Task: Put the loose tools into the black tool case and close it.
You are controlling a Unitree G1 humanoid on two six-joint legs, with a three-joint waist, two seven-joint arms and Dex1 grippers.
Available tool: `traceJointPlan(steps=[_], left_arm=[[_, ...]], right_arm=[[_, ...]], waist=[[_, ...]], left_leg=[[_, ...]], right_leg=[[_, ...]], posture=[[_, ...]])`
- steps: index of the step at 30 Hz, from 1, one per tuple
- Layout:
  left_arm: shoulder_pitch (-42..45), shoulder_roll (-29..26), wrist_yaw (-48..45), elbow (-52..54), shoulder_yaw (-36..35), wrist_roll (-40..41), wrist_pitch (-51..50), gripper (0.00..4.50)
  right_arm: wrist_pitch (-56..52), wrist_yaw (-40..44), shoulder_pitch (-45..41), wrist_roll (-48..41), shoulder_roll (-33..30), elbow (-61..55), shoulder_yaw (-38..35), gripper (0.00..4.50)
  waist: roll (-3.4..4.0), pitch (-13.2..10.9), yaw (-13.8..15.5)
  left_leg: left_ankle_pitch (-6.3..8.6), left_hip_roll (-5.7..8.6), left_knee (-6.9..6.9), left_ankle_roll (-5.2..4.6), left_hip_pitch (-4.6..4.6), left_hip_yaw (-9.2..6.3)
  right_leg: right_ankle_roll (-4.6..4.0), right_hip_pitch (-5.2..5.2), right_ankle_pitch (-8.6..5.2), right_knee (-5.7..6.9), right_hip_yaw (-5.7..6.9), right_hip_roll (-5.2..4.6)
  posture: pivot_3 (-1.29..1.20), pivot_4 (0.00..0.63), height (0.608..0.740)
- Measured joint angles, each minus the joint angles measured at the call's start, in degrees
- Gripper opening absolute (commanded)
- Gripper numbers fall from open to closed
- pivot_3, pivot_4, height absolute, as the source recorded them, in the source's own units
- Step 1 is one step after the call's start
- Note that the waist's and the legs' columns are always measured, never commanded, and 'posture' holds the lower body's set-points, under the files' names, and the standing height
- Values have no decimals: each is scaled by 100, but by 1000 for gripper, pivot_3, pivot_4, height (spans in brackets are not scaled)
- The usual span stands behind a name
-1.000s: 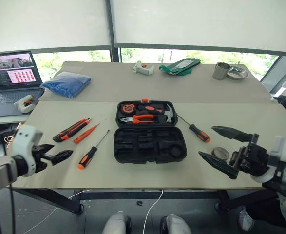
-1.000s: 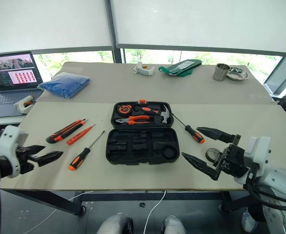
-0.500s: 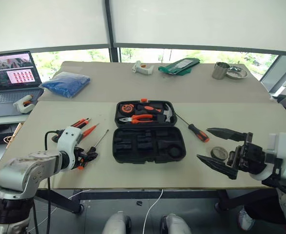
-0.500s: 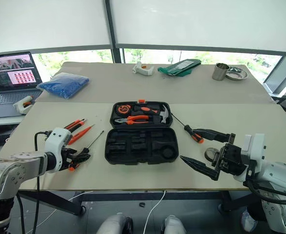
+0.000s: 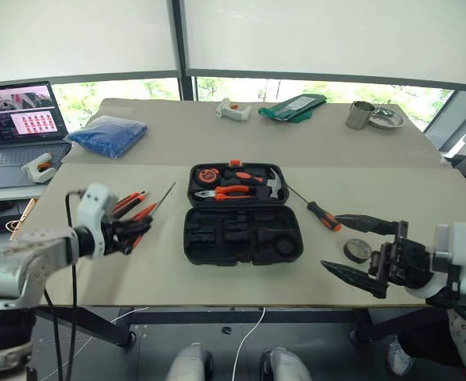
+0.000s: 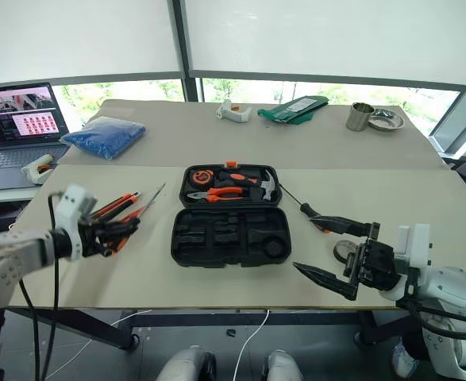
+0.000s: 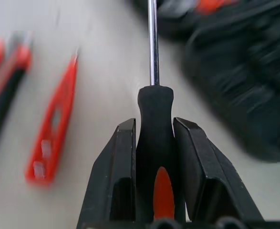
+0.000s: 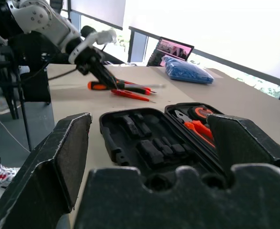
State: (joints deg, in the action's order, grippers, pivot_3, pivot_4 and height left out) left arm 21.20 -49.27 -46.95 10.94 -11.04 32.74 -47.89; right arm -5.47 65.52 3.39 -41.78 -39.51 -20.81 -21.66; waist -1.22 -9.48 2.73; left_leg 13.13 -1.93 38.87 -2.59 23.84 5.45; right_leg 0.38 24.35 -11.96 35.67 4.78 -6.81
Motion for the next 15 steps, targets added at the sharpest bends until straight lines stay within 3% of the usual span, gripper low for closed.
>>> traceJointPlan(steps=[4, 9, 12, 15], left_arm=[[1143, 125, -1197, -457, 1379, -797, 1456, 739], [2379, 1160, -1630, -2196, 3086, -2352, 3046, 739], [2875, 1665, -1567, -3254, 3525, -3006, 3718, 739], [3212, 1835, -1519, -4048, 3714, -3498, 4273, 739]], right_arm=[[-16, -53, -38, 38, -251, 455, -289, 4500], [-106, -57, -321, 184, -469, 596, -162, 4500], [-131, -31, -419, 350, -483, 638, 63, 4500], [-159, -73, -445, 474, -482, 639, 200, 4500]], waist=[[0, 0, 45], [-7, -4, -18], [-14, -8, -82], [-14, -8, -110]], left_leg=[[2, 13, 7, -12, 0, 14], [-30, 6, 10, -70, 2, 26], [-28, 4, 9, -70, 19, 28], [-28, 5, 10, -71, 35, 30]], right_leg=[[6, -10, 3, -5, -6, -5], [52, -4, 33, -7, -40, 32], [54, 17, 36, -3, -50, 42], [42, 38, 43, 3, -50, 43]], posture=[[0, 150, 740], [0, 150, 740], [0, 150, 740], [0, 150, 740]])
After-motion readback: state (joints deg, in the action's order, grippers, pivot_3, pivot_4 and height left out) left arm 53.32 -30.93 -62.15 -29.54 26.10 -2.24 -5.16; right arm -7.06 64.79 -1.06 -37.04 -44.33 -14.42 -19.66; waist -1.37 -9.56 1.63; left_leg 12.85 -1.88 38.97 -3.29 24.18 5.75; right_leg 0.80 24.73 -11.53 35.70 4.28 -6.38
